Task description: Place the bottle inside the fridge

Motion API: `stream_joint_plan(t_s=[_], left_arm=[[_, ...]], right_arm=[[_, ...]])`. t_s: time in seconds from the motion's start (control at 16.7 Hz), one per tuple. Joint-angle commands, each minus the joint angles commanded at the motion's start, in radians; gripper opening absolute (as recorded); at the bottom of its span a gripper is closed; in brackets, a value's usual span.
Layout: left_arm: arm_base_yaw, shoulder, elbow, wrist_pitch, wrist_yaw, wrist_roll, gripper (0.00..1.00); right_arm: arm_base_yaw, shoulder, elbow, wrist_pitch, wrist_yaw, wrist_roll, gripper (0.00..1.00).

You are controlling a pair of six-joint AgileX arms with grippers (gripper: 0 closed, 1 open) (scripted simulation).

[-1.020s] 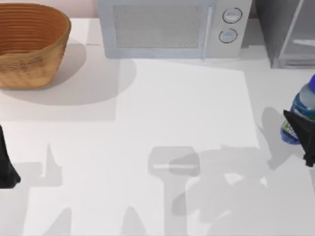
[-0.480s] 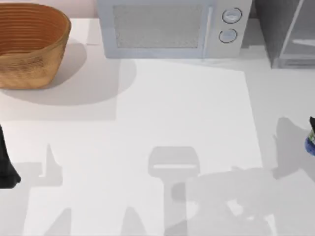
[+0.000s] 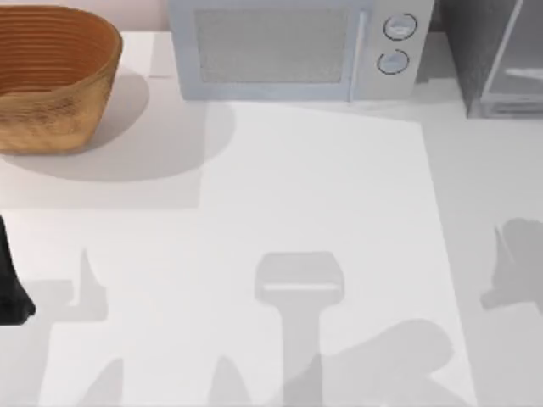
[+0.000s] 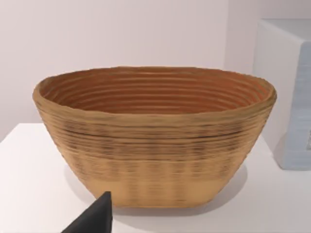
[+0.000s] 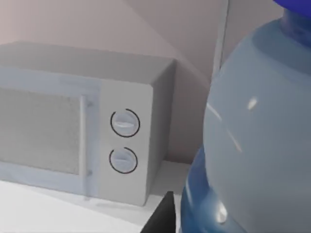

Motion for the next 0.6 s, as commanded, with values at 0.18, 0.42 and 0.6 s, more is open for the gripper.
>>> stream_joint_plan(t_s=[0.18,0.42,0.6], left_arm=[[0.0,0.0,0.0,0.0,0.0,0.0,1.0],[0.0,0.0,0.0,0.0,0.0,0.0,1.0],[0.0,0.0,0.0,0.0,0.0,0.0,1.0]], right_arm=[[0.009,-0.191,-0.038,-0.156,0.112,0.03,0.01],[0.004,-0.298,-0.094,-0.256,0.202,0.058,0.01],[0.004,-0.298,-0.095,-0.257,0.203,0.058,0.01]])
